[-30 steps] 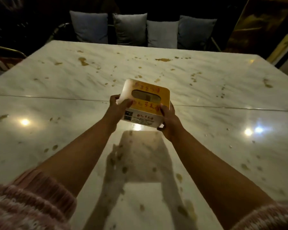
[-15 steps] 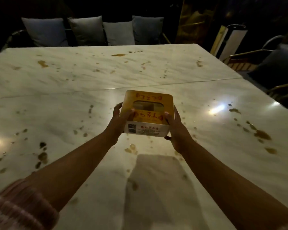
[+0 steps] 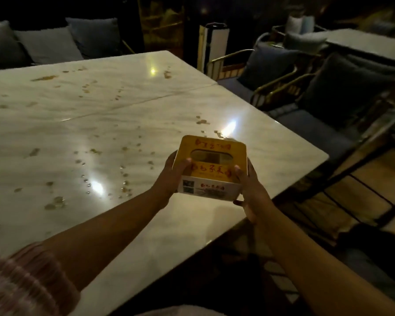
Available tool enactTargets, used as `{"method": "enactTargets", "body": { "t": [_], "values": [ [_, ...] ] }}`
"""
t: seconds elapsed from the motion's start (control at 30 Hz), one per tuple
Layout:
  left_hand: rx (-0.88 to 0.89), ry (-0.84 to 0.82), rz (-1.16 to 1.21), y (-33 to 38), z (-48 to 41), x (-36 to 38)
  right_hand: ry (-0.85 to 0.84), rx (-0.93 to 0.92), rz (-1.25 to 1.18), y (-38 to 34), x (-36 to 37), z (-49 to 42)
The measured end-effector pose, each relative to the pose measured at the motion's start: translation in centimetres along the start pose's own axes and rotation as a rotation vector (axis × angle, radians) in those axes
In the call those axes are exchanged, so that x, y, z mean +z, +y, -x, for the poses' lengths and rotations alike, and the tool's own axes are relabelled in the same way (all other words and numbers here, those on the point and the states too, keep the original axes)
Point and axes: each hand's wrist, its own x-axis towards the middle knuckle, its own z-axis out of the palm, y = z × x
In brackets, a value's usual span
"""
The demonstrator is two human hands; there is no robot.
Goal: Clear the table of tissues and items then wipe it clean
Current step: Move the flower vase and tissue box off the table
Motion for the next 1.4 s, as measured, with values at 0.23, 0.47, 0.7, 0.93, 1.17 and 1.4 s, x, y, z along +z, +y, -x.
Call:
{"method": "enactTargets", "body": {
  "t": [0.23, 0.47, 0.7, 0.93, 1.17, 1.4],
  "values": [
    [-0.003, -0.243, -0.092, -0.2, -5.7, 13.0, 0.246, -0.012, -0.150, 1.2, -12.3, -1.7],
    [0.004, -0.396, -0.148, -1.5, -14.5, 27.5, 0.497, 0.040, -0.189, 1.0, -25.7, -7.7],
    [0.007, -0.536, -0.209, 0.8, -23.4, 42.4, 0.629, 0.102, -0.226, -2.3, -39.1, -14.0],
    [-0.053, -0.718, -0.275, 2.5, -29.0, 55.5, 0.735, 0.081, -0.308, -4.6, -50.6, -16.7],
    [-0.162, -0.838, -0.387, 1.7, -35.1, 70.4, 0.795, 0.111, -0.311, -4.7, -65.0, -20.4],
    [-0.245, -0.912, -0.426, 0.6, -37.4, 86.4, 0.937, 0.150, -0.344, -4.6, -80.2, -22.7]
  ]
}}
